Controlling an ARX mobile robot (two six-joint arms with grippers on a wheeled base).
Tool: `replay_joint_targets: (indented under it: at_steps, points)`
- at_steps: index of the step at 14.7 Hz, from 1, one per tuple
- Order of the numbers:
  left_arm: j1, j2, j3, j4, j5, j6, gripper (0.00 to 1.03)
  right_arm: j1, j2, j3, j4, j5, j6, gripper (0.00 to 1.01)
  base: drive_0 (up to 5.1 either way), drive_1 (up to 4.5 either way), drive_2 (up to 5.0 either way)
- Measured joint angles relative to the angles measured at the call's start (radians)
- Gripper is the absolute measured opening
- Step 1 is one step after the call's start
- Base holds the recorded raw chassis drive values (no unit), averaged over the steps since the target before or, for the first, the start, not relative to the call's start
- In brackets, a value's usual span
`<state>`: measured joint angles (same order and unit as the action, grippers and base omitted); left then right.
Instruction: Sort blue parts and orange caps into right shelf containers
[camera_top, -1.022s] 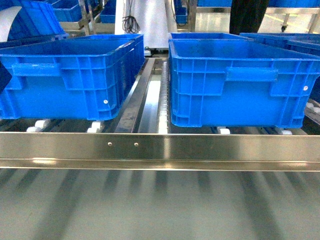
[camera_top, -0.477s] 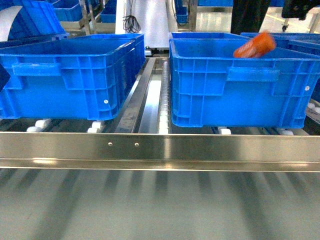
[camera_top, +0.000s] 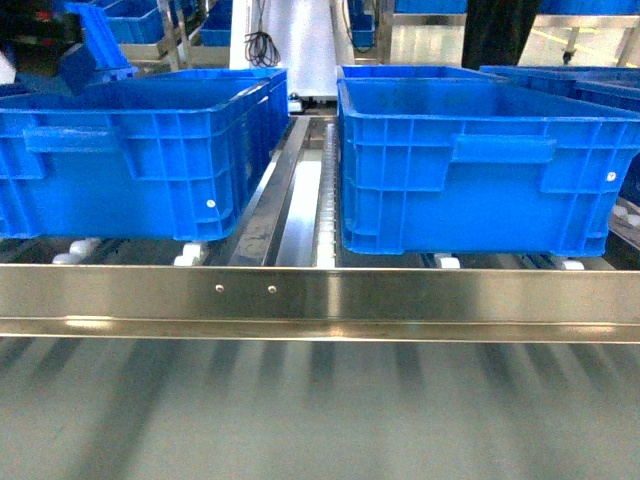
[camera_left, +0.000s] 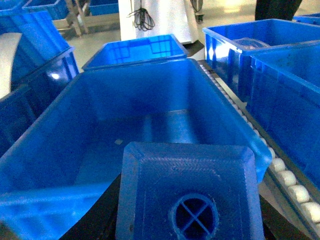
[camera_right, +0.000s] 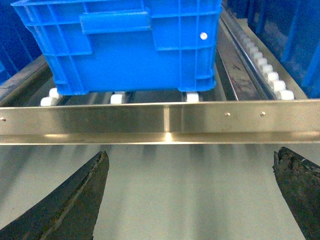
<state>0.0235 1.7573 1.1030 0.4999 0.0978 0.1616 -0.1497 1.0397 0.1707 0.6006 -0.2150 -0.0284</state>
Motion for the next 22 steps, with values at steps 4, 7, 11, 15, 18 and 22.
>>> replay_joint_targets:
  at_steps: [4, 7, 11, 15, 18, 22]
  points:
    - [-0.042, 0.493, 0.724, -0.345, -0.005, 0.016, 0.5, -0.053, -0.21, -0.058, -0.181, -0.013, 0.037, 0.98, 0.0, 0.0, 0.0]
    - [-0.039, 0.713, 1.079, -0.362, -0.082, 0.019, 0.86, -0.058, -0.235, -0.058, -0.189, -0.011, 0.04, 0.98, 0.0, 0.0, 0.0]
    - [-0.022, -0.021, 0.123, 0.201, -0.095, -0.135, 0.63, -0.061, -0.039, -0.163, 0.271, 0.008, 0.036, 0.77, 0.0, 0.0, 0.0]
    - [-0.023, -0.23, -0.472, 0.382, -0.099, -0.155, 0.08, 0.032, -0.41, -0.16, 0.008, 0.094, 0.035, 0.21, 0.0, 0.0, 0.0]
    - [-0.024, -0.386, -0.662, 0.444, -0.098, -0.158, 0.02, 0.156, -0.595, -0.16, -0.162, 0.199, 0.034, 0.02, 0.0, 0.0, 0.0]
    - [-0.023, -0.535, -0.825, 0.449, -0.098, -0.158, 0.02, 0.15, -0.706, -0.16, -0.267, 0.215, 0.035, 0.02, 0.0, 0.0, 0.0]
